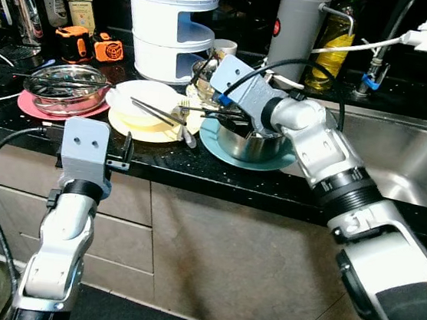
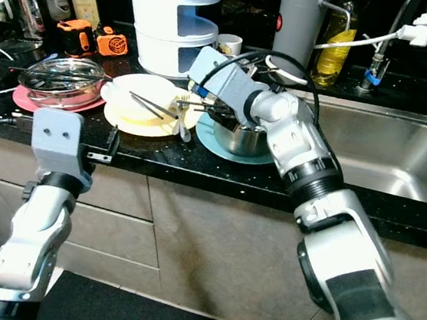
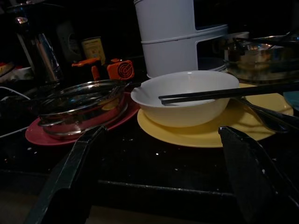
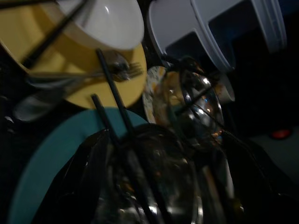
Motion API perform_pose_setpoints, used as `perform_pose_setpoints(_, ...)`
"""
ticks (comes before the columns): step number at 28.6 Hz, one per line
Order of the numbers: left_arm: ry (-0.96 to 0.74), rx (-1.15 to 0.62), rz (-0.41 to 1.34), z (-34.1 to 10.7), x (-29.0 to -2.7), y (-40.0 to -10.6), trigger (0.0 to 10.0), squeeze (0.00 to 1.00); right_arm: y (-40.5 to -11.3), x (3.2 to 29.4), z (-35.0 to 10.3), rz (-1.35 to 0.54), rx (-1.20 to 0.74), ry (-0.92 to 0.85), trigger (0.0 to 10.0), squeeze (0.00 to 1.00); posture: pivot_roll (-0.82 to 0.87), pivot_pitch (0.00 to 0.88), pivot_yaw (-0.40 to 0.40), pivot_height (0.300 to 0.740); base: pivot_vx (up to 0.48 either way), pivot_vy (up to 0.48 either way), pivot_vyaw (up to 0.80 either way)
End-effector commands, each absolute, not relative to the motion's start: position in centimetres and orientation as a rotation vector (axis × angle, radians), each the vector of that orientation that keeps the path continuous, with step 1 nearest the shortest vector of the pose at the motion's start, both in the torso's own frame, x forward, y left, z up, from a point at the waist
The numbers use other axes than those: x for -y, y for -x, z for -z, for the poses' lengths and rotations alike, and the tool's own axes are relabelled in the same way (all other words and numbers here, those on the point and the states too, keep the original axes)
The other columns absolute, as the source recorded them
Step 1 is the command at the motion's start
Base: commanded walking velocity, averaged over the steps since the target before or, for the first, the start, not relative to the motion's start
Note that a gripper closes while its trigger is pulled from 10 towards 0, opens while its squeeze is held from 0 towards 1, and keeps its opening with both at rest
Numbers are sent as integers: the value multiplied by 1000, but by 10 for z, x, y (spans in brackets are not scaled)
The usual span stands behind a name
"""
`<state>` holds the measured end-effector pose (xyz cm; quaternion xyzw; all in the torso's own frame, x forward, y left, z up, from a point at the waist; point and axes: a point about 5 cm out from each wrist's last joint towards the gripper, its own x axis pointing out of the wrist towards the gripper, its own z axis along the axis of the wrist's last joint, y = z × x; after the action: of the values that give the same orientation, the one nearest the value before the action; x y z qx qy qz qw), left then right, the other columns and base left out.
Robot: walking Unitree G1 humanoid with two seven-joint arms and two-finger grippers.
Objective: Kitchen organization
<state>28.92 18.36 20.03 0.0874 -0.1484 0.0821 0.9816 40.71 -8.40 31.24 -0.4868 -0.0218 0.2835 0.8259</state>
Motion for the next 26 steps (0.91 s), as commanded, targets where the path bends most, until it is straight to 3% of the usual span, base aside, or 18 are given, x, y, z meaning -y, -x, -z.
perform_pose_setpoints(1, -178, 293, -182, -200, -184, -286, 10000, 0, -409, 83, -320, -597, 47, 1082, 10000, 0, 3, 0, -61, 740, 0, 0, 0)
perform_pose_setpoints(26, -174, 274, -184, -197, -184, -278, 10000, 0, -415, 89, -334, -634, -135, 1359, 10000, 0, 5, 0, -71, 740, 0, 0, 0)
